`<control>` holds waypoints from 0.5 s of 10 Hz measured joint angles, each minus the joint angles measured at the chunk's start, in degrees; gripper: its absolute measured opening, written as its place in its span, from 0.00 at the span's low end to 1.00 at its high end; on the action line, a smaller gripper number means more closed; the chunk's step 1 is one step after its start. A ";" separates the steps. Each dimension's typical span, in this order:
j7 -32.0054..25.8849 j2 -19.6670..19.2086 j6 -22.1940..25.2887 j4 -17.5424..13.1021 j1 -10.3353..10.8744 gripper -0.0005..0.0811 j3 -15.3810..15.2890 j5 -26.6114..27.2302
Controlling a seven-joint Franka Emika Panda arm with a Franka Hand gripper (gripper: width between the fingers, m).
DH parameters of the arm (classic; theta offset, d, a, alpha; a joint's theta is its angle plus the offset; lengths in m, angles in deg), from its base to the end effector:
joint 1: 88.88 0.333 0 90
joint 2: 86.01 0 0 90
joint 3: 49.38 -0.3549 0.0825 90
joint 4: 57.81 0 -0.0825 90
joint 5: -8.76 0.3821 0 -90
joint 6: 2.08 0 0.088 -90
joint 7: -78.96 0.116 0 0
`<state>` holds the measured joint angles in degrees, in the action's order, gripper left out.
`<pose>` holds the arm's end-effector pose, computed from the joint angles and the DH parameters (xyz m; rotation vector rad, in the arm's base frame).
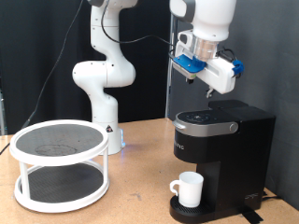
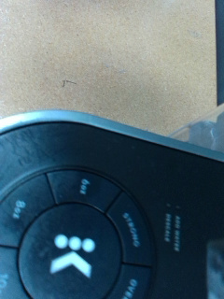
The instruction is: Make a cup of coffee with the keurig machine
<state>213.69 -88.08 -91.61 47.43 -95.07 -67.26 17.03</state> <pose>0.5190 0.1224 0.5147 1.3442 -2.5372 -0.3434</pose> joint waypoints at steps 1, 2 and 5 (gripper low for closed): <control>0.45 -0.09 -0.05 0.44 0.00 0.61 0.00 -0.41; 1.50 -0.18 -0.72 0.85 -0.01 0.38 0.00 -1.51; 5.13 -0.29 -4.58 1.98 -0.15 0.22 0.06 -3.92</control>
<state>218.82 -88.37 -96.19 49.40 -95.21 -67.20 13.11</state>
